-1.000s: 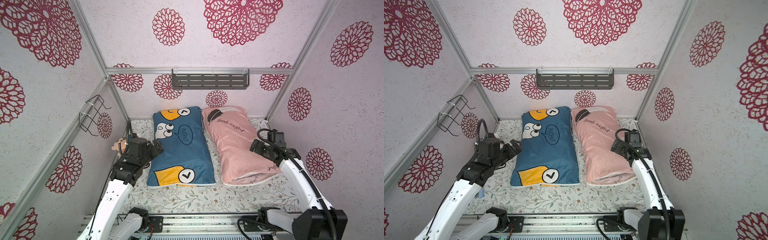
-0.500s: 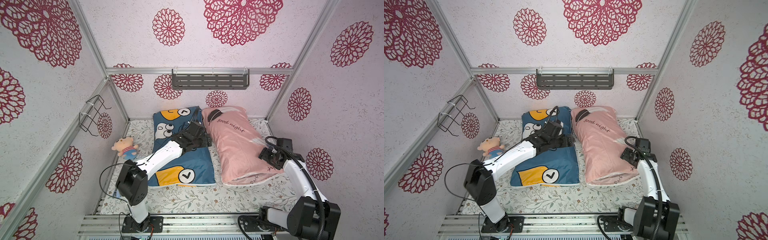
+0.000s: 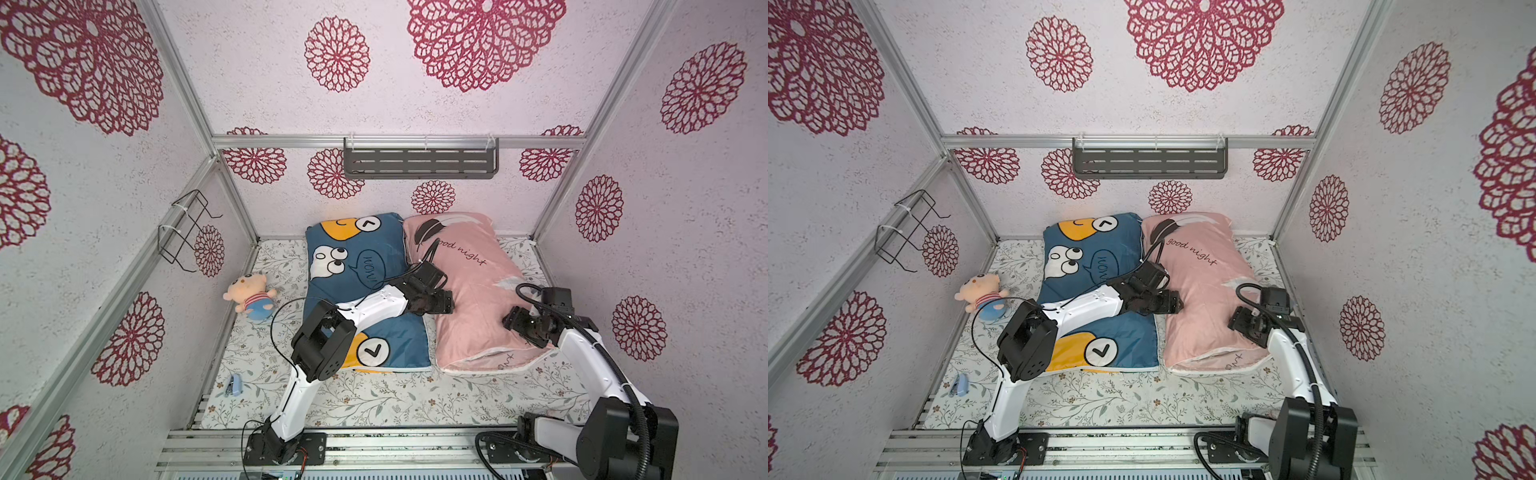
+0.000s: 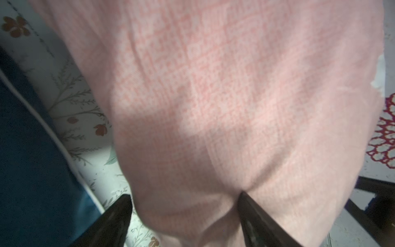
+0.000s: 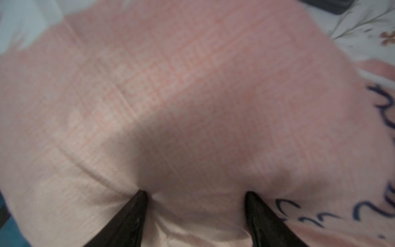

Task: Zip up pillowcases
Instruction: Pick up the pillowcase from the center of the board.

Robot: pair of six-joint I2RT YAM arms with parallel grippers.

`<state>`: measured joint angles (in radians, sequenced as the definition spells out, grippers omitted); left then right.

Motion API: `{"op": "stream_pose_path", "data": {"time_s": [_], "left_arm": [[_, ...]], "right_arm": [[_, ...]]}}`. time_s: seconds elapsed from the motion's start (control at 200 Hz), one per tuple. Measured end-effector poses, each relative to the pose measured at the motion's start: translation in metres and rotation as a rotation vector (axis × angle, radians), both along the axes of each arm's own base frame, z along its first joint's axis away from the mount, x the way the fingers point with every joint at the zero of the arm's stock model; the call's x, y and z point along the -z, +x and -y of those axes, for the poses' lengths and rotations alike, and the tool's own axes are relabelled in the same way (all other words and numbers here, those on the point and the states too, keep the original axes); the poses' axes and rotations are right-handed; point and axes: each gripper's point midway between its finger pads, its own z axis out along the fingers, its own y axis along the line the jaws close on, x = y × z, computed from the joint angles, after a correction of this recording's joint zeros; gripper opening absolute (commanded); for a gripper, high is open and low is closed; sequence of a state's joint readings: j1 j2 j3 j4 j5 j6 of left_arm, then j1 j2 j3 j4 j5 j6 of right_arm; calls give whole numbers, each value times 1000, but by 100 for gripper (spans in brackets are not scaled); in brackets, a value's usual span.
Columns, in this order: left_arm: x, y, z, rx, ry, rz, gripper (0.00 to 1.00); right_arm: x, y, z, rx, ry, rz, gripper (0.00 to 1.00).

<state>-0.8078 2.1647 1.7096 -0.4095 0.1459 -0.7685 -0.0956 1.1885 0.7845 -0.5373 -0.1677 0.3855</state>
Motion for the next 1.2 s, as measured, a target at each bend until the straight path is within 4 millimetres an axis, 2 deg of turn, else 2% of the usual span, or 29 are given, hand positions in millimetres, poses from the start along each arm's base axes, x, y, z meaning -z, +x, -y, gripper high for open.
{"op": "stream_pose_path", "data": {"time_s": [0.075,0.215,0.34,0.395,0.505,0.555,0.585,0.676,0.716,0.771,1.016,1.201], "left_arm": [[1,1,-3,-11,10,-1,100],[9,-3,-16,-32,28,-14,98],[7,-5,-18,-36,31,-12,100],[2,-5,-15,-32,36,1,97],[-12,-5,1,-11,9,30,87],[-16,-4,11,4,-7,41,78],[-17,-4,18,12,-16,43,71],[-13,-1,29,15,-24,43,39],[-9,1,30,16,-14,45,30],[-2,2,27,6,5,44,24],[2,14,16,-37,35,65,11],[6,30,-2,-79,49,65,8]], "right_arm": [[3,-4,-15,-49,13,-7,74],[1,-12,-31,-94,44,3,74],[-16,-21,-34,-106,45,23,75],[-29,-24,-33,-108,36,39,75],[-60,-32,-28,-99,-2,80,77],[-73,-35,-24,-89,-26,100,78],[-79,-37,-21,-81,-40,111,78],[-90,-44,-16,-63,-64,135,78],[-91,-48,-14,-56,-70,138,78],[-92,-53,-11,-44,-78,137,78],[-93,-73,2,21,-84,132,75],[-95,-80,-2,14,-52,135,74]]}}
